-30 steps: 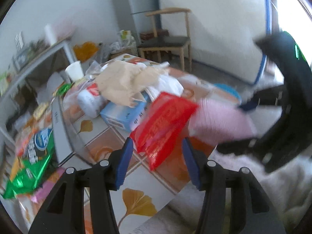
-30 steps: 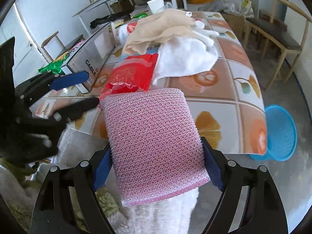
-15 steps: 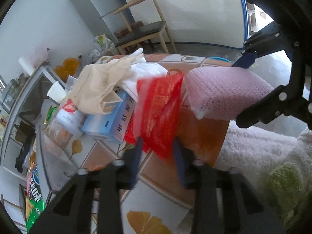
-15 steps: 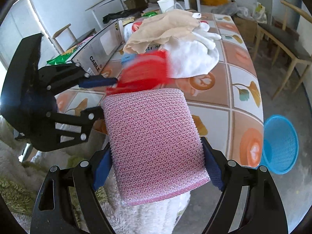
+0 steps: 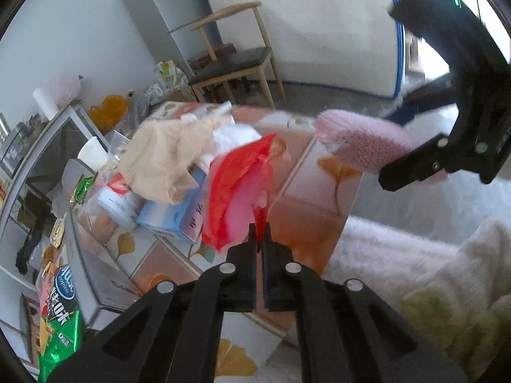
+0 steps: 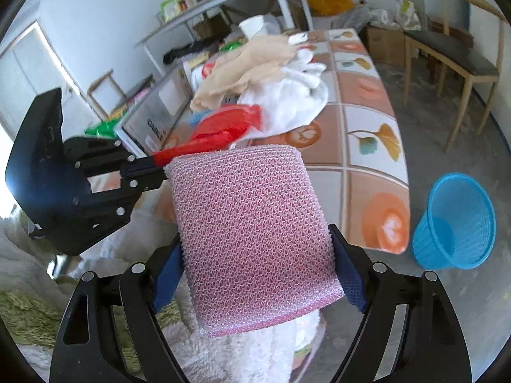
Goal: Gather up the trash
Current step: 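Grasp the red plastic bag with the left tool while the right holds the sponge, then carry sponge and red bag to the blue wastebasket and open both tools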
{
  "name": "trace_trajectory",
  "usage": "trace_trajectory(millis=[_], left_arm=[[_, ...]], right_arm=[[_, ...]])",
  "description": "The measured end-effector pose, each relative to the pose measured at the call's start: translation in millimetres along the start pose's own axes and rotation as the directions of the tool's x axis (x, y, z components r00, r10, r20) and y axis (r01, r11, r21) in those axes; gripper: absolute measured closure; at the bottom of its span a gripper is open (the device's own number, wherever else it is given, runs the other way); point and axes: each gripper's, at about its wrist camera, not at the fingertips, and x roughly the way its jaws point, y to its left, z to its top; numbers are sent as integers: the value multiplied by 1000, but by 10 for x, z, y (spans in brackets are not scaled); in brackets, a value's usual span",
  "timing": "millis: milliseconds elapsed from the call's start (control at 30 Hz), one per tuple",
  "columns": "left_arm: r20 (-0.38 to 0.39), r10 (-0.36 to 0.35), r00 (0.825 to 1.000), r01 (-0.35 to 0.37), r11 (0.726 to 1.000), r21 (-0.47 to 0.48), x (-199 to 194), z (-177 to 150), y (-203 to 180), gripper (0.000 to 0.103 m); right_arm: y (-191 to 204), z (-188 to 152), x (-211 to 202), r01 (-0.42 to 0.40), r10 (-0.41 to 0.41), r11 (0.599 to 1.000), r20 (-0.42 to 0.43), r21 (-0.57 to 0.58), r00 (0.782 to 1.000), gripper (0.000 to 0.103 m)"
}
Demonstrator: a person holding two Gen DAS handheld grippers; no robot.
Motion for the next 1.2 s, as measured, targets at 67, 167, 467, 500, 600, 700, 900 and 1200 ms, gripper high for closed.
trace_trajectory(millis=[67, 167, 467, 500, 600, 700, 900, 1200], left_arm=[[37, -32, 999, 34, 998, -45, -152, 124, 41, 101], [98, -82, 992, 89, 993, -76, -354, 341, 45, 101], [264, -333, 905, 376, 917, -135, -403, 1402, -1, 101], [267, -358, 895, 403, 905, -135, -341, 1537, -22, 101], [230, -479, 847, 521, 834, -183, 58, 2004, -123, 101], [165, -539, 826, 564, 787, -249, 595, 2350, -256, 101], [-34, -620, 784, 559, 730, -393, 1884, 2805, -652, 101], [-226, -582, 781, 470, 786, -401, 3077, 3102, -1327, 97]], right_arm=[[-85, -21, -158, -21, 18, 999, 53, 47, 998, 25], [-233, -40, -404, -46, 31, 992, 134, 117, 991, 25], [-1094, -222, -1183, -59, -110, 903, 362, 425, 926, 25], [-1179, -234, -1212, -62, -124, 891, 372, 449, 920, 25], [-1558, -284, -1242, -82, -172, 825, 386, 559, 906, 25], [-1967, -348, -1128, -128, -188, 736, 383, 664, 905, 25], [-2793, -387, -670, -172, -172, 558, 315, 812, 933, 24], [-3772, -328, 118, -199, -122, 390, 265, 899, 957, 16]])
